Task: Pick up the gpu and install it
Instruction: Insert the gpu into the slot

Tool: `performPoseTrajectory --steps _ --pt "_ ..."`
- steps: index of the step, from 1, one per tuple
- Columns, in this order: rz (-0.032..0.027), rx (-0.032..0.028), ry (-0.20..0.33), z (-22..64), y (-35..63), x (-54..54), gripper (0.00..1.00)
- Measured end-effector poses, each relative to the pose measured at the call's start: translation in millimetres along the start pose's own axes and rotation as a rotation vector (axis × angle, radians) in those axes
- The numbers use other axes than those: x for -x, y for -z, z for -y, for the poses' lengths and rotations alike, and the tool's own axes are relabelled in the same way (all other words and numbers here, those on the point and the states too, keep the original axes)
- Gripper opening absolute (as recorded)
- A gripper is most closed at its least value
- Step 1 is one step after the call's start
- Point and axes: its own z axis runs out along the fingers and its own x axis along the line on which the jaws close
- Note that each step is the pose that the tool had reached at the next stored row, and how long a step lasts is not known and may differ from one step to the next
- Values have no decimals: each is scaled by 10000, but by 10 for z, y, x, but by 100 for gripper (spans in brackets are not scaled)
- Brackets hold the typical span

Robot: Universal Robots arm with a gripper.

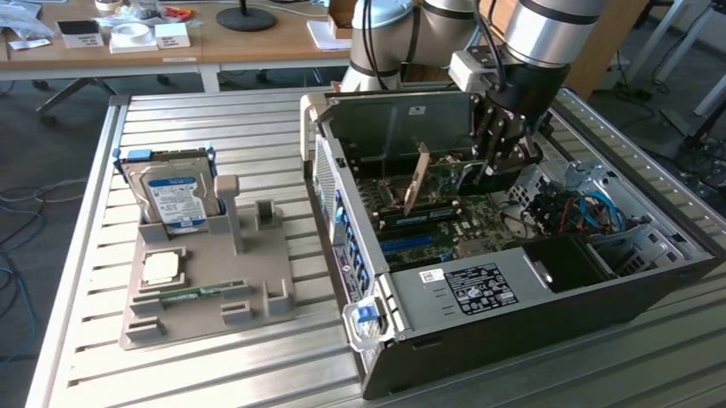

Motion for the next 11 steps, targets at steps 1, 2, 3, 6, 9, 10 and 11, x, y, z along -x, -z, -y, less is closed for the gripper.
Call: performPoseTrajectory --steps 1,2,3,6,9,10,11 --pt "1 0 0 0 0 0 27" --pt "1 0 -1 0 0 0 27" --pt "1 0 0 0 0 0 27" --pt "3 -1 -2 -2 -4 -6 27" --pt "1 0 -1 -10 -20 -7 27" --pt "2 -1 2 -17 -28 -7 27" --pt "1 0 4 -24 -34 -8 27"
